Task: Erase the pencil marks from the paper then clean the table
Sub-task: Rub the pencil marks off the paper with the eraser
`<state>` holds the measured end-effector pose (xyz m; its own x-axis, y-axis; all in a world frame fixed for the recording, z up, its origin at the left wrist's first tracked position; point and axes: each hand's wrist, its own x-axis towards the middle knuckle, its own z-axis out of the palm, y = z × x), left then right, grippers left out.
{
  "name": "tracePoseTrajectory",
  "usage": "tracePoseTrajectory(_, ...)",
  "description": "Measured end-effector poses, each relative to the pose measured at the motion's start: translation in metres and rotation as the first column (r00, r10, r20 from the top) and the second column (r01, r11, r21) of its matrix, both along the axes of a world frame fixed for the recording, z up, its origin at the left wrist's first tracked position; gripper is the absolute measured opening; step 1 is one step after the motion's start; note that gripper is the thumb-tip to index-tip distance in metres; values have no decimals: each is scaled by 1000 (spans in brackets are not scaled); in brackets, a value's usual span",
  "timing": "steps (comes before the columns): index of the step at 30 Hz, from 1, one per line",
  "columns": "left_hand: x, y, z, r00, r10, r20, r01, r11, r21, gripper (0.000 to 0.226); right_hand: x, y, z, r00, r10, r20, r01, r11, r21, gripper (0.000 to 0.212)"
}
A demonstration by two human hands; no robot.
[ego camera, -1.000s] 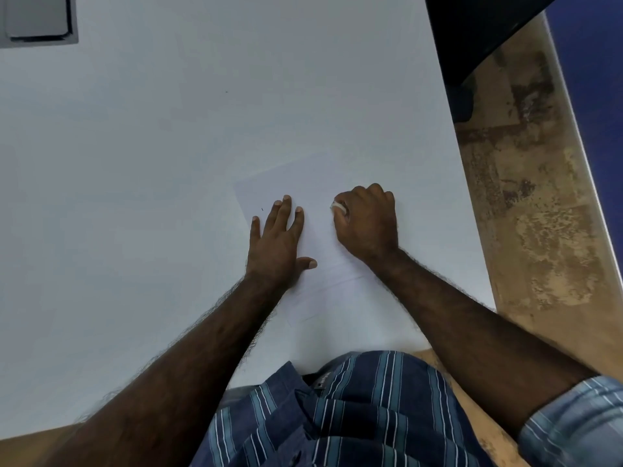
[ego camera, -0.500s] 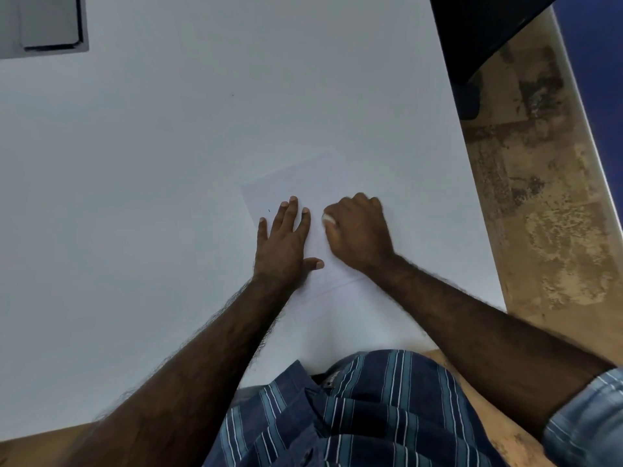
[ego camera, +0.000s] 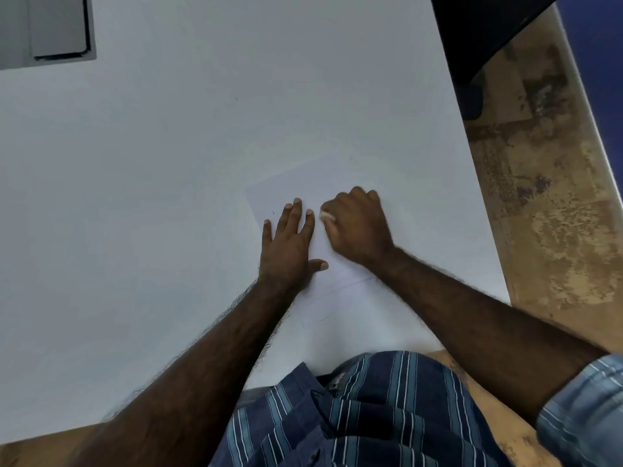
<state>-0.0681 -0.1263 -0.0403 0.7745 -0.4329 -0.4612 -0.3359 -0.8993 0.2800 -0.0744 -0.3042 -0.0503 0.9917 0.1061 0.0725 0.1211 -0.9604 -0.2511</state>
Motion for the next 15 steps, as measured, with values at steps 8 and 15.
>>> tracePoseTrajectory(8,0,0,1,1000,-5,4,5,1000,6,104,8,5,4,999,-31,-27,32,998,52,20)
tracePoseTrajectory(15,0,-1,2,1000,4,-7,-4,1000,7,104,29,-22,7,974,-222,-47,225,973,46,18)
